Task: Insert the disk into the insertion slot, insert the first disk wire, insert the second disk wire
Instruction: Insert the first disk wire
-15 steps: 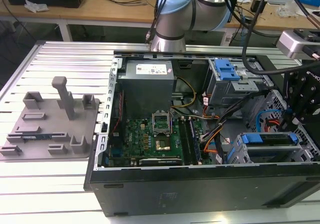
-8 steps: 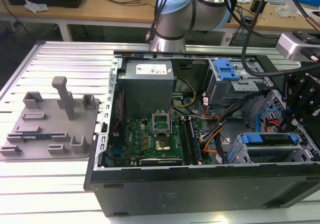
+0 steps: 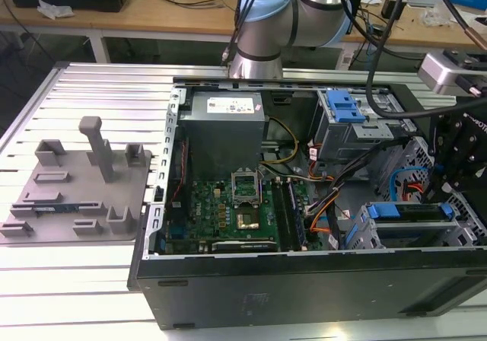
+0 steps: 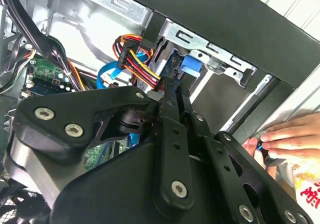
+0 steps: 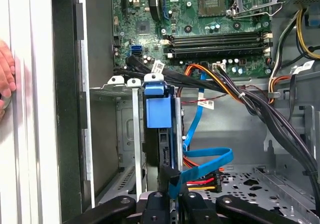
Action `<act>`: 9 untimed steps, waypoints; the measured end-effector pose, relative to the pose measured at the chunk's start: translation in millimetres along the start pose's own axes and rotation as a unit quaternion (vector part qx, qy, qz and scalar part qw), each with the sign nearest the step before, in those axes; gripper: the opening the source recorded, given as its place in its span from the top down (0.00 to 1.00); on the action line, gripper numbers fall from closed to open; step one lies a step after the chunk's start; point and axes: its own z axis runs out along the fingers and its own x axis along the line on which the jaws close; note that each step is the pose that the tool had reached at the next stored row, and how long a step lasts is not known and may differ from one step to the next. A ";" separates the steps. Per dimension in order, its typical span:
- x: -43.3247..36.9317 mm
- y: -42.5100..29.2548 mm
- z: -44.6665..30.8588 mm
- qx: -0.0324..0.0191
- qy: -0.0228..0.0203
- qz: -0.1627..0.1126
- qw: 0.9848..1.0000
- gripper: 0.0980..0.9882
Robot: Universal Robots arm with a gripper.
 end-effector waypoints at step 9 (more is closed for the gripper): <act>-0.2 -0.2 1.8 0.000 0.000 0.002 1.000 0.93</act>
